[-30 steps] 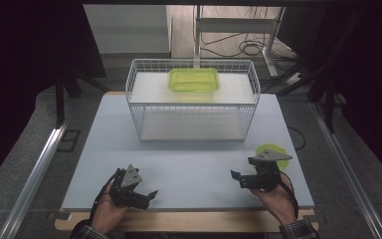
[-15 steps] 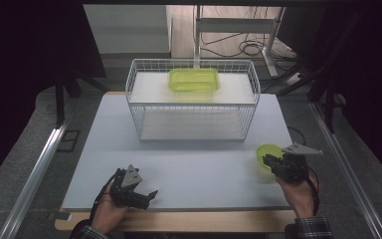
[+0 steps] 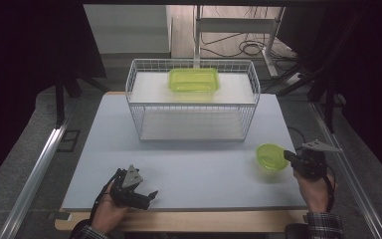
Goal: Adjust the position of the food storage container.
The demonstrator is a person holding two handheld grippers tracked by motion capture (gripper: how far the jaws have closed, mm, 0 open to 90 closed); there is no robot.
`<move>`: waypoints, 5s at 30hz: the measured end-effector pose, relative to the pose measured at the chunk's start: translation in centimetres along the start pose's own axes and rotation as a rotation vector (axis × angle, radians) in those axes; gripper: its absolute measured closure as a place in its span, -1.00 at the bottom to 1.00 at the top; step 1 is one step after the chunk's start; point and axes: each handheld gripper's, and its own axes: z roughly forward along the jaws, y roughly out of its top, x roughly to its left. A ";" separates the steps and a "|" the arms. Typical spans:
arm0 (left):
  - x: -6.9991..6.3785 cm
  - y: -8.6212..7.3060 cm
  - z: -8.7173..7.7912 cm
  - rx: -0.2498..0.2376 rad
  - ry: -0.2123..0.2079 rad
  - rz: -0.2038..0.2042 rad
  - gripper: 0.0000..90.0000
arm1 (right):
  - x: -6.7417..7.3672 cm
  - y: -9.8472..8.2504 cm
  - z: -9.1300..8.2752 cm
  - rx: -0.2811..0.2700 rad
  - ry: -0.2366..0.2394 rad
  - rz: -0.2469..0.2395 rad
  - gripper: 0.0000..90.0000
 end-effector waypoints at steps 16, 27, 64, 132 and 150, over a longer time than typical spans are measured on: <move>0.0 0.0 0.1 0.010 0.004 0.004 -0.95 | -2.8 0.2 3.4 0.055 -0.090 0.023 0.98; -0.1 0.0 0.1 0.013 0.004 0.008 -0.95 | -2.5 -0.1 4.4 0.090 -0.092 0.030 0.98; -0.2 0.0 0.1 0.013 0.007 0.018 -0.95 | 4.2 -0.9 4.3 0.159 0.042 -0.040 0.98; -0.1 0.2 0.1 0.019 0.010 0.007 -0.92 | 13.8 0.2 7.5 0.144 0.392 -0.208 0.70; -0.4 0.2 0.4 0.031 0.003 0.038 -0.93 | 12.3 -1.1 6.7 0.115 0.382 -0.215 -0.63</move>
